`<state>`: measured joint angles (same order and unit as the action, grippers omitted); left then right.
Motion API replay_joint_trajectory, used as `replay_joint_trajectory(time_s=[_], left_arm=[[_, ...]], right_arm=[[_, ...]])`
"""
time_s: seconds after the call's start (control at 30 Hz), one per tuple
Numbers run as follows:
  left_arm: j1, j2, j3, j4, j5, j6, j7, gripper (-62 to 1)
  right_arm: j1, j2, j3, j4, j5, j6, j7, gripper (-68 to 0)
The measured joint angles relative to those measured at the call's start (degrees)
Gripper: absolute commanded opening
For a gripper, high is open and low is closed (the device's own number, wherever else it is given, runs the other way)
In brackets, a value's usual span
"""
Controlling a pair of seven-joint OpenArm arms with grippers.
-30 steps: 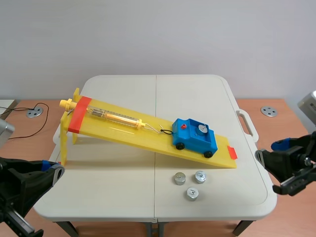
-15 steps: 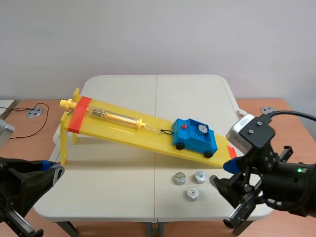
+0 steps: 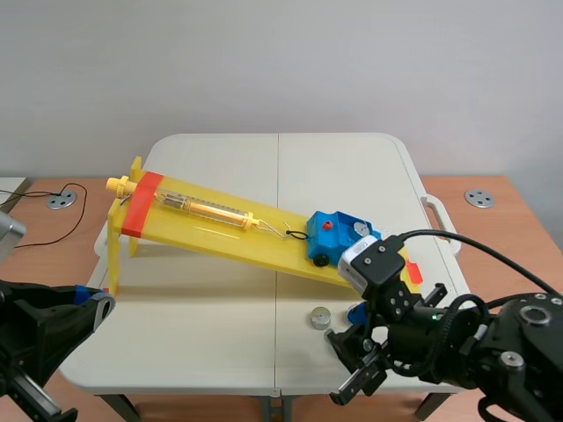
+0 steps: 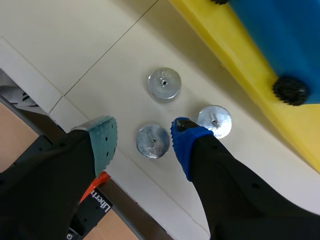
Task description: Place the four metal weights on the blue cart on the ramp.
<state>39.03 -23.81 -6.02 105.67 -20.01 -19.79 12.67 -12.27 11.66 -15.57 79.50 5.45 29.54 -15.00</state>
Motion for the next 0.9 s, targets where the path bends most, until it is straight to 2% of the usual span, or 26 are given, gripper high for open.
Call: replay_joint_trajectory(time_s=[0.13, 0.43, 0.67, 0.8, 0.9], left_arm=[[0.0, 0.0, 0.0, 0.0, 0.0, 0.0, 0.0, -57.1], [0.0, 0.0, 0.0, 0.0, 0.0, 0.0, 0.0, -57.1], [0.0, 0.0, 0.0, 0.0, 0.0, 0.0, 0.0, -57.1], [0.0, 0.0, 0.0, 0.0, 0.0, 0.0, 0.0, -57.1], [0.0, 0.0, 0.0, 0.0, 0.0, 0.0, 0.0, -57.1]], right_arm=[[0.3, -0.9, -1.2, -2.4, -1.6, -2.0, 1.3, -41.8], [0.3, -1.5, -2.2, -5.1, -3.6, -3.8, 4.5, -43.3], [1.3, -1.7, -3.0, -5.9, -3.8, -4.9, 4.9, -48.2], [1.5, -1.7, -2.9, -6.2, -3.8, -5.4, 4.5, -55.8], [1.7, -1.7, -2.9, -6.2, -3.7, -6.3, 4.5, -58.3]])
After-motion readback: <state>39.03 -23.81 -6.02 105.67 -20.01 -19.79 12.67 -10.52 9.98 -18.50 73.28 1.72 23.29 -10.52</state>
